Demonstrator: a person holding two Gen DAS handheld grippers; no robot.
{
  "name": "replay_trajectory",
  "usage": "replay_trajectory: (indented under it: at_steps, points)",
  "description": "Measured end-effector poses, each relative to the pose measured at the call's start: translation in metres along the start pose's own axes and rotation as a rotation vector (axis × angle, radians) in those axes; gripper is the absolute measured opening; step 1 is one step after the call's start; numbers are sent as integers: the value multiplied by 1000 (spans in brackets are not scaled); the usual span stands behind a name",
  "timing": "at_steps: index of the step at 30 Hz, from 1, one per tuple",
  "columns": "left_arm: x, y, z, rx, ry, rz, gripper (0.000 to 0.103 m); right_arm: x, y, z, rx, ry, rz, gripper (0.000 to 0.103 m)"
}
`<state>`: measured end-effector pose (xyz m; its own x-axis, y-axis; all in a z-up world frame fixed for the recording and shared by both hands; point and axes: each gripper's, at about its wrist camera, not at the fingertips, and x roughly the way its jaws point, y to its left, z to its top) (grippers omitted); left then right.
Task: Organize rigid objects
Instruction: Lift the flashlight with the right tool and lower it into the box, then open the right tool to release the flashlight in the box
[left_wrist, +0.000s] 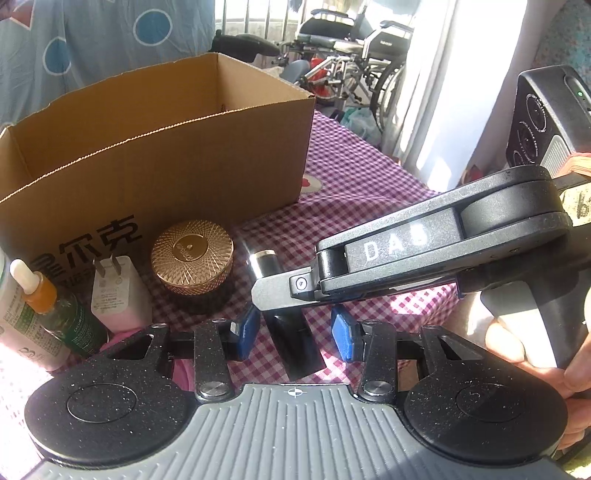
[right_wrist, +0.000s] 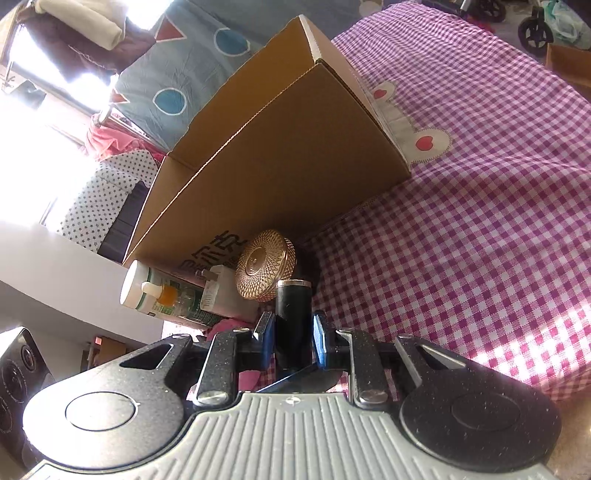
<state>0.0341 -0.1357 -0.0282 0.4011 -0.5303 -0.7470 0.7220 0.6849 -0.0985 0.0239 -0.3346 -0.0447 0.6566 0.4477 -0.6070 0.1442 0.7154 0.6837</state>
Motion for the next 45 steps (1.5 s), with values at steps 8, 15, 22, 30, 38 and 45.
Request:
replay_trajectory:
  at_steps: [8, 15, 22, 30, 38, 45]
  points:
    - [-48, -7, 21, 44, -120, 74, 42, -37, 43, 17, -101, -100, 73, 24]
    - [-80, 7, 56, 56, -212, 152, 42, -43, 89, 52, -216, -153, 144, 24]
    - [-78, 42, 100, -12, -195, 202, 42, -11, 131, 105, -292, -109, 193, 24]
    - [-33, 115, 126, -204, 39, 162, 42, 82, 139, 162, -236, 139, 170, 24]
    - [12, 169, 119, -342, 262, 154, 42, 173, 125, 180, -146, 380, 115, 24]
    - [22, 188, 115, -397, 314, 178, 44, 213, 120, 182, -102, 445, 72, 25]
